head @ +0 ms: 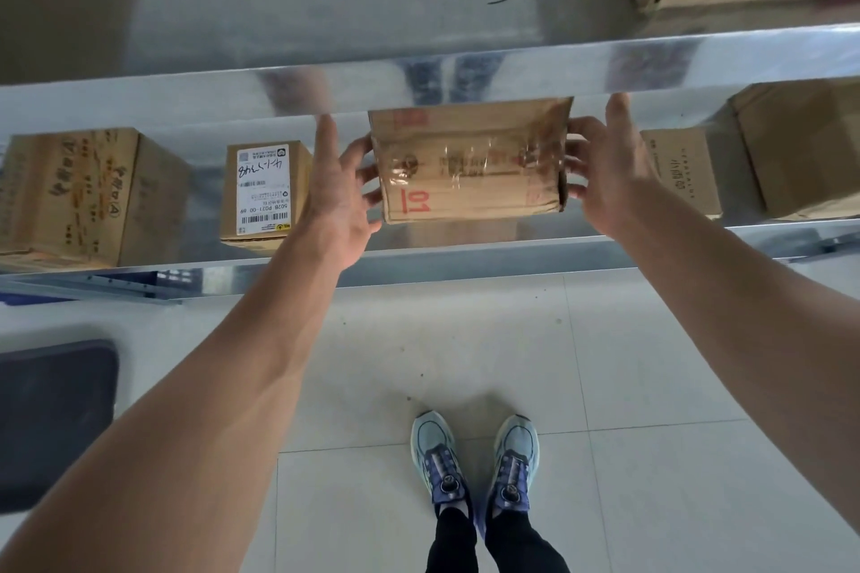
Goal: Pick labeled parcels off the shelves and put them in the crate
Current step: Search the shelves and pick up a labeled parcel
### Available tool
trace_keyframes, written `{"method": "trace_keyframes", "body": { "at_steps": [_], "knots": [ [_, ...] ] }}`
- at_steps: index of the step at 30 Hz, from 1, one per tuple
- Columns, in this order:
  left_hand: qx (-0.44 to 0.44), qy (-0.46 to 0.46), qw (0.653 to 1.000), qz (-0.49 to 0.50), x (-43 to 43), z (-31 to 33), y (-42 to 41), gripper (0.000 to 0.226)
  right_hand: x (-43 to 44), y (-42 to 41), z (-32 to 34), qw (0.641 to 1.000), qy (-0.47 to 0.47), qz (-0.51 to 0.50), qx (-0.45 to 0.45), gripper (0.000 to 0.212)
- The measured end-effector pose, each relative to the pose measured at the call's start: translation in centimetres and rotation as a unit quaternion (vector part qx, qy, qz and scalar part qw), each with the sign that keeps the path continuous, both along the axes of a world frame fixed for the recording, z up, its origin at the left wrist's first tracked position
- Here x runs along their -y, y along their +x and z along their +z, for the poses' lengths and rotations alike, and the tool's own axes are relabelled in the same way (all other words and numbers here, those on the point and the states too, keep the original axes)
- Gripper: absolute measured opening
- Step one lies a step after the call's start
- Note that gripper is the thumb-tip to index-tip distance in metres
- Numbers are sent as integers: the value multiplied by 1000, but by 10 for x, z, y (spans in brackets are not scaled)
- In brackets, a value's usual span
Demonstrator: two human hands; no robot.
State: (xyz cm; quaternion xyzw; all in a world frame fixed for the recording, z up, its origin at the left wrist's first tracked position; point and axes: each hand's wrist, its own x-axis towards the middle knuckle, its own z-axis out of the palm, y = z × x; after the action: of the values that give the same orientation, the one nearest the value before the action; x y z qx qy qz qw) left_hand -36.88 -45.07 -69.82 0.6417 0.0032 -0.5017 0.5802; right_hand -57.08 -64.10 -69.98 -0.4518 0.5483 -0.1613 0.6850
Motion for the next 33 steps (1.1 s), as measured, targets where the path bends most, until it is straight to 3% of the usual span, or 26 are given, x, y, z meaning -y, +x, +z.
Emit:
{"method": "trace_keyframes", "body": {
  "at_steps": [11, 18, 33],
  "knots": [
    [31, -26, 999, 31, -7, -11, -14, 73, -19, -1, -15, 999, 18, 36, 0, 88],
    [-9, -37, 998, 42, -10, -26, -14, 75, -27, 8, -25, 999, 24, 19, 22, 74],
    [32, 20, 998, 49, 3, -43, -9, 63, -31, 13, -54, 999, 11, -4, 43, 77]
  ]
}}
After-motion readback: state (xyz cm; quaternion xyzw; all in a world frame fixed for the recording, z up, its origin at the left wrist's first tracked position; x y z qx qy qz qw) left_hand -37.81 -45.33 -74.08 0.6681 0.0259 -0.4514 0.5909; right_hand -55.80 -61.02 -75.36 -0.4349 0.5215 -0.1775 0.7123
